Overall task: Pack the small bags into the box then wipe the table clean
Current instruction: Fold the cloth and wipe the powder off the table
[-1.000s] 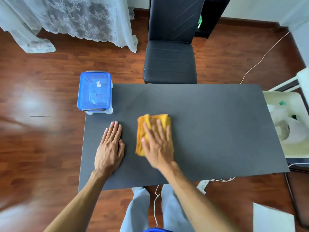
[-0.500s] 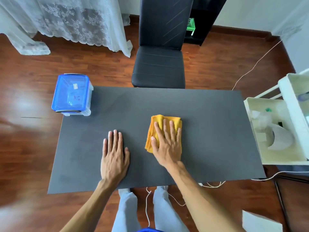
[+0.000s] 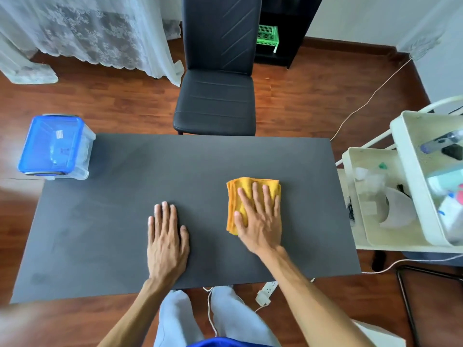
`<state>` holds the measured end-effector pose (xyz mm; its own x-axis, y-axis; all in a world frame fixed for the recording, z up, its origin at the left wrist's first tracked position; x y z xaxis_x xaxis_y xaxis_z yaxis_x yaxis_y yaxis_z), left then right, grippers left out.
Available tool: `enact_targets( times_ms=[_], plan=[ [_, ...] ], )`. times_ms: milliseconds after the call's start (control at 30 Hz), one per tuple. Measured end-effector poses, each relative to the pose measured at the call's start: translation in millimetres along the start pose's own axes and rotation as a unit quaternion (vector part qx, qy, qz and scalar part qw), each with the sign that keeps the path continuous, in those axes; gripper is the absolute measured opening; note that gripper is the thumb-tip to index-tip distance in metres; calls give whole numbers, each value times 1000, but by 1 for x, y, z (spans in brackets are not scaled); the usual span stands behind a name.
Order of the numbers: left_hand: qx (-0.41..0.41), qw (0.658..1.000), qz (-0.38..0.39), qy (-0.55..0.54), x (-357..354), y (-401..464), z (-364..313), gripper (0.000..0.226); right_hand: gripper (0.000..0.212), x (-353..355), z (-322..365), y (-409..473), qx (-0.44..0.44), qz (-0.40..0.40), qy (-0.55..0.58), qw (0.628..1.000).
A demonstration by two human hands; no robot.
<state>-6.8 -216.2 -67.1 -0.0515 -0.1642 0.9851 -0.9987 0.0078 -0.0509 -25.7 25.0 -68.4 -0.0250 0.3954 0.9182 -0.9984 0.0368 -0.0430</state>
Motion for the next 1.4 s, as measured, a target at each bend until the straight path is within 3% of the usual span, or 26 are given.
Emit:
enact_targets(
  times_ms=[133,200,333,433,500,567,633,700,767,833,933,1000,1067,1167,1267,1333,1400],
  plan=[
    [-50,999,2,7,-5,12,-29,60,66,-15,-6,-71,192,99,-1,976],
    [-60,998,0,17,-8,16,-30,59,64,3,-53,-96,221,126,-23,967],
    [-70,997,-6,45,-13,19,-27,59,62,55,-140,-57,52,91,-36,994],
    [-71,996,-8,56,-17,23,-27,60,64,61,-127,13,-33,29,-43,998],
    [-71,996,-7,56,-18,30,-28,60,65,47,-90,47,-40,4,-34,999],
    [-61,997,-8,53,-17,40,-28,60,64,24,-50,53,46,17,-23,999],
    [-47,998,-8,46,-15,51,-27,60,65,4,-25,24,187,86,-8,979],
    [-31,999,-7,41,-12,64,-24,60,66,2,-36,-20,290,154,-10,944],
    [-30,999,-5,43,-9,78,-19,61,64,20,-78,-41,322,180,-24,929],
    [-34,998,-6,47,-7,90,-15,62,63,47,-127,-29,265,173,-48,947],
    [-29,998,-8,47,-8,99,-14,63,62,71,-161,33,89,108,-35,990],
    [-27,999,-12,46,-11,100,-14,63,64,68,-139,82,-13,37,-27,999],
    [-28,998,-11,46,-13,99,-12,63,66,53,-97,120,-45,4,-28,999],
    [-30,999,-15,42,-15,101,-10,63,65,21,-29,130,72,40,-8,997],
    [-36,999,-16,35,-15,100,-8,61,66,-3,1,64,237,126,20,963],
    [-36,999,-15,29,-14,101,-8,61,66,5,-25,15,300,161,24,940],
    [-30,999,-11,30,-12,101,-10,62,64,28,-77,0,294,166,24,941]
  ],
)
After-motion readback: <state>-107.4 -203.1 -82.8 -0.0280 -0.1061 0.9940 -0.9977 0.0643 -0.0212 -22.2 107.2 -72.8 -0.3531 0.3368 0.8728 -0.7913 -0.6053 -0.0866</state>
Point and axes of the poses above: each hand's wrist, its own y-axis towards the middle knuckle, its own x-axis out of the back of the hand, z = x × y, the point moved 1 cm from there along y, towards the middle knuckle, and after that the axes turned 13 degrees about y, right-handed, at the moved point
